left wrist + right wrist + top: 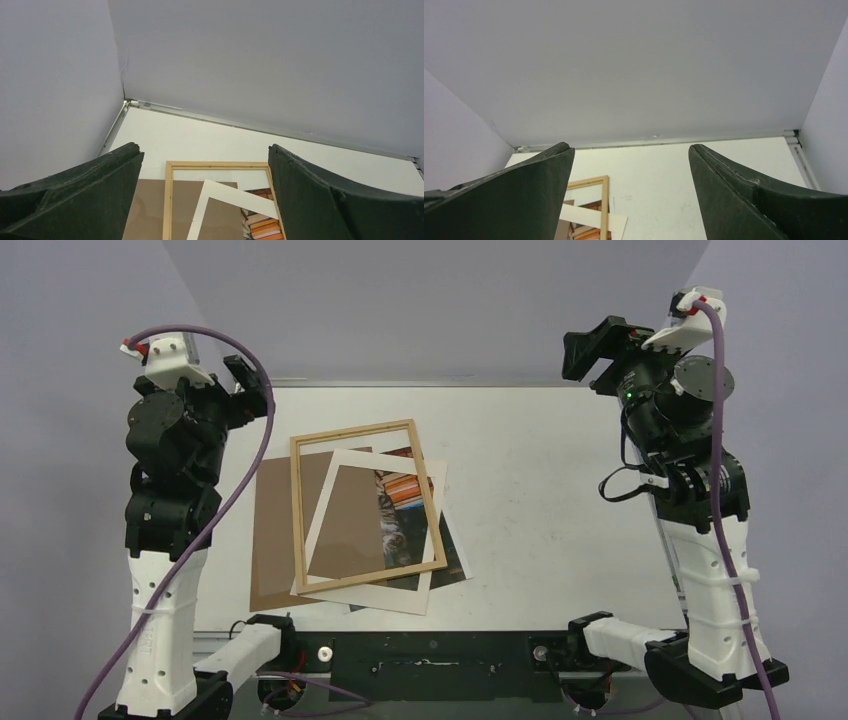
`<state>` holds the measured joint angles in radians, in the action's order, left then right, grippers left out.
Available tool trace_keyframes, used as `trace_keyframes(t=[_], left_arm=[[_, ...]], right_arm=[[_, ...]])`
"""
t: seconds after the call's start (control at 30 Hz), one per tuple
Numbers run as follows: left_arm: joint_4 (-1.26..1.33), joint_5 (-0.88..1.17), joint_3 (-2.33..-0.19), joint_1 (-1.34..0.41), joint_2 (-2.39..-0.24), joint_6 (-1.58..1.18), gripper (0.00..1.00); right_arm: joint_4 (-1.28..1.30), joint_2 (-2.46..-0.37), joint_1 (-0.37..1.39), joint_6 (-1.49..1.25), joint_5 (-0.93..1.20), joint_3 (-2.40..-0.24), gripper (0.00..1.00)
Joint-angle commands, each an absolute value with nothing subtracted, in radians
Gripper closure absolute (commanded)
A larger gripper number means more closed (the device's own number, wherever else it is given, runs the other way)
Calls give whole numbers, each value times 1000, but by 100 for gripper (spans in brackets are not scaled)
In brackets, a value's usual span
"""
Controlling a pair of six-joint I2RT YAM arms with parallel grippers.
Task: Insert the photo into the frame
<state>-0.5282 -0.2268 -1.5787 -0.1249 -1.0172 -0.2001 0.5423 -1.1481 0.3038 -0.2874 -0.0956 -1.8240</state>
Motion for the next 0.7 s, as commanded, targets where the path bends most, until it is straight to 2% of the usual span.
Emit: trace_keyframes(t=[0.0, 0.17, 0.4, 0.67], left_arm=[[-452, -208, -1524, -129, -962, -234, 3], [-414, -185, -1454, -130, -927, -247, 3], [-504, -48, -1404, -129, -964, -278, 3], [-676, -179, -1284, -127, -992, -364, 3]], right_arm=[[587, -1172, 310, -347, -102, -1814, 12], [647, -1247, 309, -437, -58, -1817, 13], [711, -1372, 334, -565, 79, -1793, 21], [709, -1553, 635, -669, -22, -1741, 22]])
